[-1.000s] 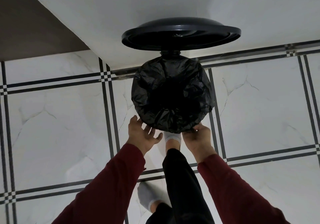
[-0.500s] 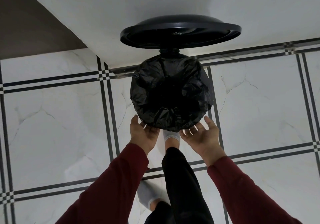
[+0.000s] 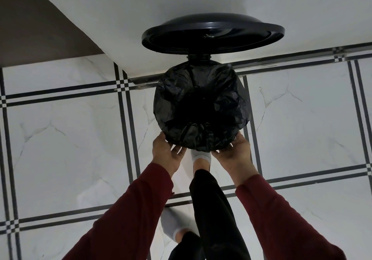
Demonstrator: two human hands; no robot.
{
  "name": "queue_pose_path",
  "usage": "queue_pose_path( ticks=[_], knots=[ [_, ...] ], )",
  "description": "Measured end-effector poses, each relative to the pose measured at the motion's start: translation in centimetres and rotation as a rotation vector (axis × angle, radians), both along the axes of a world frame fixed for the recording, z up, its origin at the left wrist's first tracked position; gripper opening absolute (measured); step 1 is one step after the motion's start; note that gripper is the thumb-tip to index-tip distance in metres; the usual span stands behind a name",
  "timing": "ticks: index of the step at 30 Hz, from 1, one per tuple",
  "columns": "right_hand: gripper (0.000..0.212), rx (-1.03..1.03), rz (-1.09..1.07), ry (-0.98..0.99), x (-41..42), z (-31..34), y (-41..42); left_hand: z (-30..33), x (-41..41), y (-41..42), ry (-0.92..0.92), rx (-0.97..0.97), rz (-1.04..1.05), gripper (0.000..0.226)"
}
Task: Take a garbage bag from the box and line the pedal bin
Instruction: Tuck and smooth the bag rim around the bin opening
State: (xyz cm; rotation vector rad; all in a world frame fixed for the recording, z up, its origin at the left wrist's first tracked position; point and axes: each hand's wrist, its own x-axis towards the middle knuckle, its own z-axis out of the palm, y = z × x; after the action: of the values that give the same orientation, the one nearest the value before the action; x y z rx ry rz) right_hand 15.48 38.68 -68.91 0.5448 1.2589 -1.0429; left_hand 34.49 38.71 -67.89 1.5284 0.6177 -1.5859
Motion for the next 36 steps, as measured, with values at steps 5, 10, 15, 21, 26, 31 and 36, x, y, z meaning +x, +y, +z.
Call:
queue_pose_path(
  ticks=[5,10,15,21,26,31,36],
  knots=[
    [0.035,0.034,0.029,0.064,-0.3,-0.7,0.1,0.5,0.6,-0.4,-0.188,0.030,-0.124,0.030],
    [0.056,0.035,0.030,0.029,-1.4,-1.1,-0.5,1.2,0.6,-1.5,-0.132,0.018,-0.050,0.037],
    [0.043,-0.038,0.002,0.004,-0.9,-0.6,-2.5,1.6,0.5,-2.3,-0.131,0.003,-0.049,0.031],
    [0.034,0.027,0.145,0.239,-1.1,-0.4,-3.6,1.3,1.1,-2.9,-0.204,0.006,-0.103,0.029],
    [0.042,0.056,0.321,0.469,-2.2,-0.2,-3.8,1.5,1.6,-3.3,-0.216,0.034,-0.149,0.019],
    [0.043,0.102,0.246,0.383,-3.0,-0.1,-4.5,1.3,1.7,-4.1,-0.221,0.039,-0.117,0.036],
    [0.030,0.044,0.236,0.328,-3.0,0.0,-5.6,1.4,1.9,-4.0,-0.239,0.045,-0.154,0.028]
  ],
)
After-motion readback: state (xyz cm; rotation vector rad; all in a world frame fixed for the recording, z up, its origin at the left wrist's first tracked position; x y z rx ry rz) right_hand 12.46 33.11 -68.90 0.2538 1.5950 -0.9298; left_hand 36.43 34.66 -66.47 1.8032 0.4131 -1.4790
